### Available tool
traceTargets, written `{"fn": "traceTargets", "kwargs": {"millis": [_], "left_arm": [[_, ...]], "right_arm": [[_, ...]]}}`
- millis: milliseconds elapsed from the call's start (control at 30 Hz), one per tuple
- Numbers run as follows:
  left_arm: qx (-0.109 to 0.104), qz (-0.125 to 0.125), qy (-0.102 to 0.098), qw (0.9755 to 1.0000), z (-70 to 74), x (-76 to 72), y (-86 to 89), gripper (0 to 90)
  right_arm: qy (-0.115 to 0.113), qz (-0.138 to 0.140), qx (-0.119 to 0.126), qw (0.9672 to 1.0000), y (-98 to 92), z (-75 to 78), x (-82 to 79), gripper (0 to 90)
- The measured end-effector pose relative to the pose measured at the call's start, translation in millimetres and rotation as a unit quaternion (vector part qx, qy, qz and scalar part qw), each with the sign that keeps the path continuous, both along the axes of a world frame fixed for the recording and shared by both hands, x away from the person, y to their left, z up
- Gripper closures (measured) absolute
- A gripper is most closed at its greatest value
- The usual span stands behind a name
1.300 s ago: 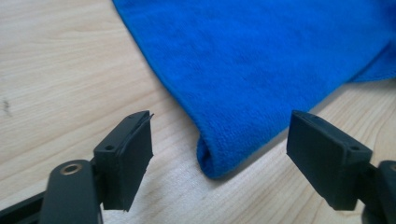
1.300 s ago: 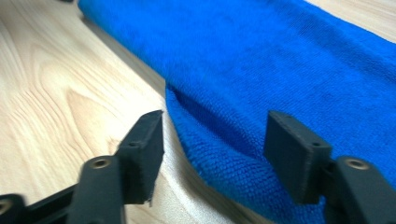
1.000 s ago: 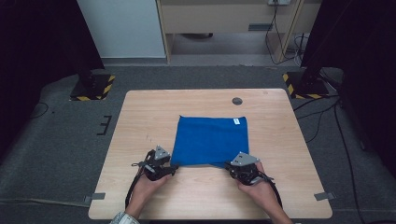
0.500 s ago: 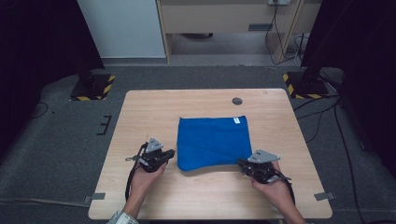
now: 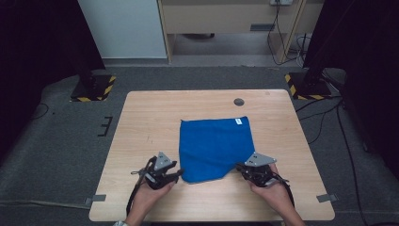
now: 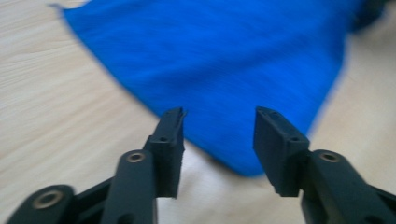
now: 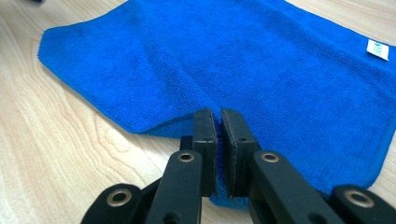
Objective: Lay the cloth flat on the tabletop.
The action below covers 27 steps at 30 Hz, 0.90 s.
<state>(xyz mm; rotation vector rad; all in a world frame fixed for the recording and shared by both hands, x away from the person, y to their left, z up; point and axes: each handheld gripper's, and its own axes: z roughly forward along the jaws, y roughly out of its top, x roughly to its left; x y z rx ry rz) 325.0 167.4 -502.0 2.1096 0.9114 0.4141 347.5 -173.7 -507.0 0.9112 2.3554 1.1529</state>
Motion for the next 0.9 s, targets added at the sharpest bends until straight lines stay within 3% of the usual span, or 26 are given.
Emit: {"fn": "traceTargets", "kwargs": {"millis": [67,167,267,400,467,533,600,700,800,900], "left_arm": [[0.017,-0.016,0.007,0.9997,-4.8,-4.6,-9.2,43.8],[0.027,-0.022,0.019,0.9992,-11.7,-1.1,-15.7,41.0],[0.031,-0.026,0.032,0.9987,-15.5,2.0,-16.1,46.0],[0.042,-0.039,0.047,0.9973,-19.2,4.3,-17.5,59.8],[0.050,-0.037,0.043,0.9971,-19.9,7.4,-19.3,67.0],[0.053,-0.033,0.046,0.9970,-19.1,11.8,-19.4,80.0],[0.047,-0.032,0.054,0.9969,-18.3,16.1,-17.9,85.9],[0.036,-0.019,0.047,0.9980,-14.5,18.5,-13.9,87.0],[0.005,0.003,0.038,0.9993,-6.4,20.6,-3.1,87.0],[-0.018,0.037,0.034,0.9985,-2.4,25.4,12.8,87.2]], "right_arm": [[-0.001,-0.004,0.001,1.0000,-0.3,0.3,1.2,84.9],[-0.001,-0.005,0.006,1.0000,-2.1,1.1,2.2,84.7],[-0.001,-0.006,0.010,0.9999,-3.2,1.7,2.2,84.7],[-0.002,-0.005,0.010,0.9999,-3.5,3.7,1.5,84.4],[-0.004,-0.005,0.009,0.9999,-3.3,3.7,0.9,83.1],[-0.004,-0.006,0.005,1.0000,-2.6,2.4,0.5,79.4],[-0.006,-0.010,0.001,0.9999,-1.5,0.7,0.7,70.7],[-0.006,-0.012,-0.013,0.9998,2.8,-4.2,1.3,53.9],[-0.006,-0.007,-0.039,0.9992,6.7,-9.7,0.9,46.6],[-0.006,-0.009,-0.057,0.9983,7.1,-12.4,-0.8,42.8]]}}
